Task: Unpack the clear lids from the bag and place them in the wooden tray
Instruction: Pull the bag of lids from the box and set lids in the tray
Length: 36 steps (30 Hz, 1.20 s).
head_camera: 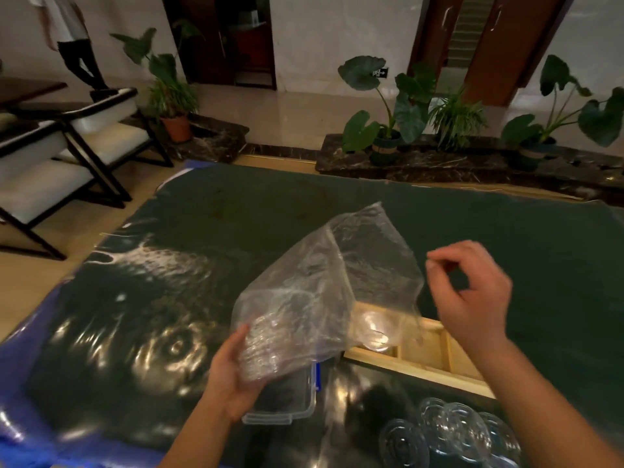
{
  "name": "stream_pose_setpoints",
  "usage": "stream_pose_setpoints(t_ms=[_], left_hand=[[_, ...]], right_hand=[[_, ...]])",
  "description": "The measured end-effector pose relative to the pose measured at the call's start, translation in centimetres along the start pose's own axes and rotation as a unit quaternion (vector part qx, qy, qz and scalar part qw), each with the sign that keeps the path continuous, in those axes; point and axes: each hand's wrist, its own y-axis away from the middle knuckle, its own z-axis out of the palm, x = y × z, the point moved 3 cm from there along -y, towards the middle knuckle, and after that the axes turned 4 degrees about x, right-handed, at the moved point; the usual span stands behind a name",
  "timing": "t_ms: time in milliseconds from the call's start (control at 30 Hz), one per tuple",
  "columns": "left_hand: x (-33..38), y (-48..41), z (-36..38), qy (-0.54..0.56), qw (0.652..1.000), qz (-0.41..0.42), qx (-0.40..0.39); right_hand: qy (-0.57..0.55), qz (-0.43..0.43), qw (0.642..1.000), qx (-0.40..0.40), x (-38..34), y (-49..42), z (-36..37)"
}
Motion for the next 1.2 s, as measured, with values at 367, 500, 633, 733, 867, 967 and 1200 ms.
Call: stream_pose_setpoints(t_ms=[367,500,633,733,867,967,1200], left_hand=[[-2.1,1.1,2.7,-0.1,0.99,0.002,-0.102],[-2.4,1.6,3.4,-0.126,0.984,0.007,-0.128],[-2.7,1.7,2.9,-0.135,0.981,-0.011,-0.136],[-2.9,1.9,2.6,-0.137,0.98,-0.016,-0.141],[-3.1,1.9,2.7,-0.143,0.976,-0.026,-0.16],[-3.4,1.7,2.0,-0.158,0.974,-0.042,-0.159],[-4.0,1.3,2.1,-0.171,0.971,-0.055,-0.157]], right_hand=[[0.023,-0.093,0.799,-0.593,-8.0,2.1,7.5],[0.053,-0.141,0.821,-0.551,-7.3,5.2,9.5],[-0.004,-0.044,0.823,-0.566,-6.9,5.6,9.7],[-0.042,-0.028,0.816,-0.576,-6.5,5.4,9.5],[-0.108,0.064,0.797,-0.591,-7.1,5.3,8.9],[-0.08,0.048,0.816,-0.571,-6.4,5.5,9.0],[0.073,-0.048,0.815,-0.573,-6.7,6.9,8.2]])
